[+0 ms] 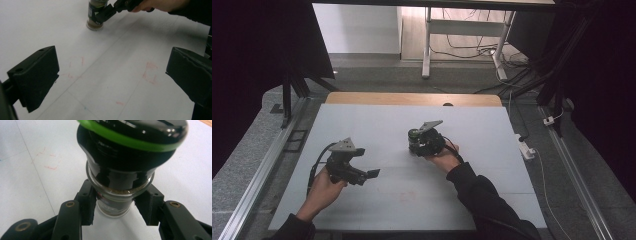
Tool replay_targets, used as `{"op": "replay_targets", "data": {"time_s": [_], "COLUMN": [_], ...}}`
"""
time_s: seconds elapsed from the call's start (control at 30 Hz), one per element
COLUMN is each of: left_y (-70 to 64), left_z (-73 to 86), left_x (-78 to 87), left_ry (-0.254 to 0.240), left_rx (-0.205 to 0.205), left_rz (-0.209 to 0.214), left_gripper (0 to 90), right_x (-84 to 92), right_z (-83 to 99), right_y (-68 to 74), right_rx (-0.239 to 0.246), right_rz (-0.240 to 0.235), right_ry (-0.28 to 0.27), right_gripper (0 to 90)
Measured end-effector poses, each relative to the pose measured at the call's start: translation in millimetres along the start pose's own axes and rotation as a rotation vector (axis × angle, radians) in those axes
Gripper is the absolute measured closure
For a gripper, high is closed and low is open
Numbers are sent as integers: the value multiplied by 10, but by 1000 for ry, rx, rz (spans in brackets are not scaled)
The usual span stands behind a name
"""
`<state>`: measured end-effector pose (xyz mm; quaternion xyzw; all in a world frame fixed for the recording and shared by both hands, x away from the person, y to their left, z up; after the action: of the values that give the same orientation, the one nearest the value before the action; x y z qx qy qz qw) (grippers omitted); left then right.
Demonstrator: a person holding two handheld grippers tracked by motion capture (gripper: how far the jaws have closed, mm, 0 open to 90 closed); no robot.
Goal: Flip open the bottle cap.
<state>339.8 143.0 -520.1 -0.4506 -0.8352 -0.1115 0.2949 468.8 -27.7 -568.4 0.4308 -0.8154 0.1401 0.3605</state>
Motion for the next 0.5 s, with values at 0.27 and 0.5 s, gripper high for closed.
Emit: {"op": "replay_targets", "data": {"time_s": [0.27,0.5], "left_y": [42,52], "left_z": [-241,-399], "left_x": [-248,-450], "left_ry": [17,34], "left_rx": [-48,-62], "left_rz": [13,20], "left_gripper": [0,0], "right_x": [1,0], "right_z": [1,1], "right_y": [0,0], "right_rx": [3,3], "right_rz": [0,-1], "right_ry": [1,-2], "right_gripper": [526,525]}}
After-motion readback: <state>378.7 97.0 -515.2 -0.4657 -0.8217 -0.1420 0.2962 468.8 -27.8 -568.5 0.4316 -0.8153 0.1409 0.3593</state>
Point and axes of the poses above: each handheld gripper's, and its own axes: x roughly backward along the jaws, z roughly out of its underside, y roughly to its left, the point moved 9 cm from there along -x, roughly forward along the jaws, and after that the axes turned 9 degrees about -x, right-handed, at the moved point
